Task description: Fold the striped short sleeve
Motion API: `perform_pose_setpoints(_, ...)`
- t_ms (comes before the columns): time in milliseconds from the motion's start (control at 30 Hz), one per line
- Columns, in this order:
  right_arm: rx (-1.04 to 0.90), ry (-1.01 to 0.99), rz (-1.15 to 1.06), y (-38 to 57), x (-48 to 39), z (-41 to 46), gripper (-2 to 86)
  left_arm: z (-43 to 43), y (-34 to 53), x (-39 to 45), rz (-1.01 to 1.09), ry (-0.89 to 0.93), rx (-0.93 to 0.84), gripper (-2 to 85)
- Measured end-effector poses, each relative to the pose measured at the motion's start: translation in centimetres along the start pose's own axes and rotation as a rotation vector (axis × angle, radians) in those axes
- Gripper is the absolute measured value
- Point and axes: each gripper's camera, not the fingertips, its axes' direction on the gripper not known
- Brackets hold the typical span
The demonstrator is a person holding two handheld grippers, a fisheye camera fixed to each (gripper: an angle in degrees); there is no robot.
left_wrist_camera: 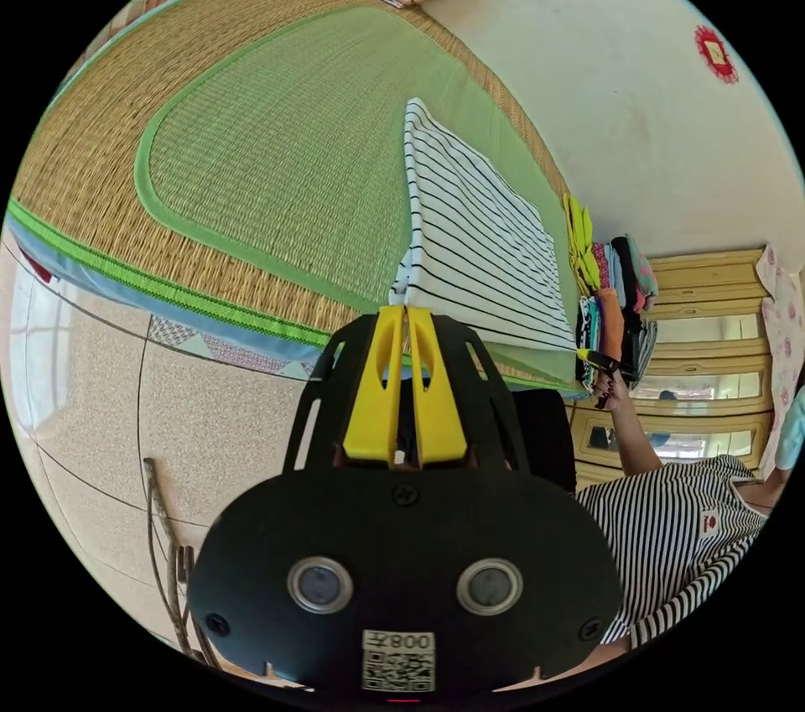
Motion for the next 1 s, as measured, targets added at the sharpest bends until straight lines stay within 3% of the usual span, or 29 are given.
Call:
perform_pose_setpoints(100,0.023,-0.074,0.057,1.1,1.6,1.1,0.1,1.0,1.2,0.1,-0.058,-0.025,0.057,1.8)
perform_pose_setpoints(233,0.039,-0.082,0.044,2.1,1.4,0.7,0.1,2.0,2.7,4.0,0.051,0.042,0.146,3.6)
perform_pose_setpoints(500,0.070,-0.118,0.008,2.7,0.8,-0.9,0.1,17.7,3.0,23.5,0.605,0.181,-0.215,7.5)
perform_pose_setpoints(600,0.093,-0.140,-0.009,3.0,0.4,-1.9,0.1,23.9,4.1,31.4,0.820,0.142,-0.305,8.6)
perform_pose_setpoints(767,0.092,-0.160,-0.041,3.1,0.0,-2.6,0.1,31.7,7.3,40.5,1.099,-0.104,-0.354,8.8)
perform_pose_setpoints(1000,0.071,-0.197,-0.052,3.3,0.2,-2.1,0.2,36.8,10.6,43.4,1.142,-0.268,-0.331,2.7)
